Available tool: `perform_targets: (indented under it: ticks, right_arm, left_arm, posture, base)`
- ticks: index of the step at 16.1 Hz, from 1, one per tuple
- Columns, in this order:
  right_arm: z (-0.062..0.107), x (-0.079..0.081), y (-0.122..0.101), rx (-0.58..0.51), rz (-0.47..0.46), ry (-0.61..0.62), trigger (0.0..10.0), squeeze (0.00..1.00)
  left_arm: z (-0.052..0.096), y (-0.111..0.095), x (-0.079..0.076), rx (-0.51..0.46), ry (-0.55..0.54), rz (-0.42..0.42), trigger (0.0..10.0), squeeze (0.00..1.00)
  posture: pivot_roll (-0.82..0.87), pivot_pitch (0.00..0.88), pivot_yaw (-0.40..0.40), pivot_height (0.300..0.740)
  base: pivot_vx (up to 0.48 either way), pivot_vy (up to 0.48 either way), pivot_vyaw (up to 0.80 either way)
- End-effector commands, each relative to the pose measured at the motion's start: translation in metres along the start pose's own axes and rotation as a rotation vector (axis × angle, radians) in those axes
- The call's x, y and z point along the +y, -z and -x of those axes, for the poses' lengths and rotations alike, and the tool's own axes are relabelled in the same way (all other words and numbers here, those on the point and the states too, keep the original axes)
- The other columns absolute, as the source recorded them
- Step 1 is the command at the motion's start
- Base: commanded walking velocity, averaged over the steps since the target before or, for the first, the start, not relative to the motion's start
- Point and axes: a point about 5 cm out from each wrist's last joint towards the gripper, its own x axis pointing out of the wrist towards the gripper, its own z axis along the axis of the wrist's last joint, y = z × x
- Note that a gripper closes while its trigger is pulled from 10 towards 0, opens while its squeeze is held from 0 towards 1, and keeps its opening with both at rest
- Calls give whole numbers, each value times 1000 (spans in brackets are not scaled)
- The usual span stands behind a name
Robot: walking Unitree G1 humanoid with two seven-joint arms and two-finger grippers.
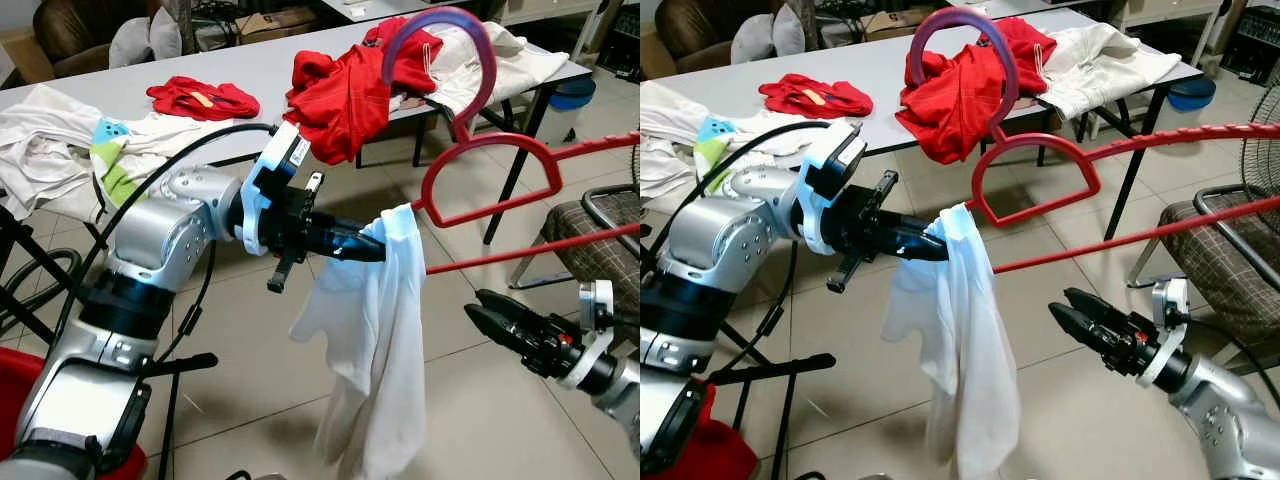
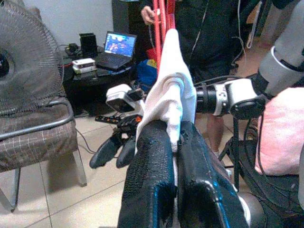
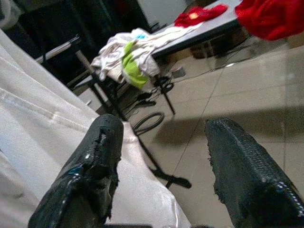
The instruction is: Hang hanger
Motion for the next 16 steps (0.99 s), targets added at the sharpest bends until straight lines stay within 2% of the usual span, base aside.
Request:
perform_targets:
  ticks: [1,3,4,5,6,9,13,15,16]
  right_arm:
    - [-2,1,1,32,-8,-34,10000,1000]
    - [-3,3,-3,170,3,-176,10000,1000]
    - [-6,2,-6,239,49,-240,10000,933]
    - [-7,1,-7,269,59,-265,10000,325]
    - [-10,0,-11,302,73,-304,10000,0]
    - [-25,6,-17,385,108,-459,10000,0]
    - [-44,12,-18,415,149,-563,10000,0]
    - [-60,26,-6,439,158,-662,10000,0]
    - [-67,27,3,445,154,-678,10000,0]
  left_arm:
    - [1,-9,0,2,21,-32,0,0]
    - [-6,-15,-1,24,127,-29,0,0]
    - [-12,-17,-4,34,174,-21,0,0]
    - [-14,-17,-5,38,193,-17,0,0]
    - [-19,-18,-8,42,228,-12,0,0]
    - [-33,-31,-17,29,334,-9,0,0]
    - [-45,-43,-21,20,422,-27,0,0]
    - [-53,-45,-23,4,462,-27,0,0]
    - [-54,-45,-23,-1,471,-25,0,0]
  posture:
    - [-150,0,117,740]
    - [-125,0,110,740]
    - [-106,0,107,740]
    - [-106,0,107,740]
    - [-81,0,100,740]
    - [-41,0,91,740]
    - [-33,0,94,740]
    - [-48,0,102,740]
    - [-48,0,103,740]
  base:
    - [0,0,0]
    - [0,0,0]
    - [0,0,0]
    - [0,0,0]
    - [0,0,0]
    - [0,0,0]
    - [0,0,0]
    - [0,0,0]
    - [0,0,0]
